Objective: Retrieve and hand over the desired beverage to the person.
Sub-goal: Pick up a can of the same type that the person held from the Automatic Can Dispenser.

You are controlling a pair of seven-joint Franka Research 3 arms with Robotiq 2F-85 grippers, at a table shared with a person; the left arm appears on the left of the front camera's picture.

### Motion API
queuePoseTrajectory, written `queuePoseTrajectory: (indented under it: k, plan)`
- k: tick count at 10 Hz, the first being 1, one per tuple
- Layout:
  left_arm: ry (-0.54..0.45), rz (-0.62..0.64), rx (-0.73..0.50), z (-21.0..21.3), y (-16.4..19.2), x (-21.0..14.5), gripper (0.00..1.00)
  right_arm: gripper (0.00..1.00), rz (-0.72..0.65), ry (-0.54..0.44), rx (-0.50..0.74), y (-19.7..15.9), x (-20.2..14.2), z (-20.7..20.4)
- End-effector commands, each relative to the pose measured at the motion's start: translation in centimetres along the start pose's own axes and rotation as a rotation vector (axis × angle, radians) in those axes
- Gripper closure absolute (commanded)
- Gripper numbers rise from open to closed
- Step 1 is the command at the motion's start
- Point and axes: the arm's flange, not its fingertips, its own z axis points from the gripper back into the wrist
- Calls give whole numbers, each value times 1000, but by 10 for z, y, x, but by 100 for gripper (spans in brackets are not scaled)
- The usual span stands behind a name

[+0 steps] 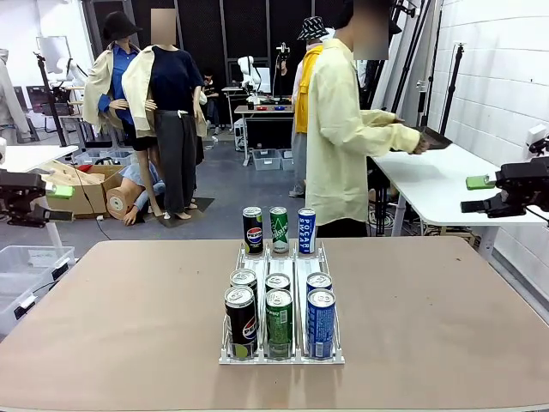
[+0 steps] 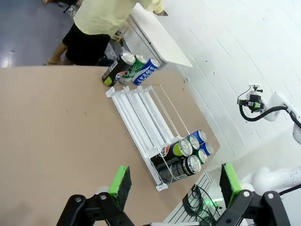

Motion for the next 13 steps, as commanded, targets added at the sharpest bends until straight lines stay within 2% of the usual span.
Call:
queuePoseTrajectory:
  k: [1, 4, 5, 6, 13]
  plan:
    - [-59, -76, 8, 2, -10, 4, 0, 0, 82, 19, 13, 8, 5, 1]
    - [-53, -136, 15, -6, -18, 11, 0, 0, 110, 44, 7, 13, 9, -2]
    - [-55, -152, 37, -9, -18, 11, 0, 0, 127, 54, -38, 15, 10, -3]
    - [-24, -103, 7, -1, -21, 13, 0, 0, 84, 18, 5, 14, 11, -4]
    - [-24, -103, 7, -1, -21, 13, 0, 0, 84, 18, 5, 14, 11, -4]
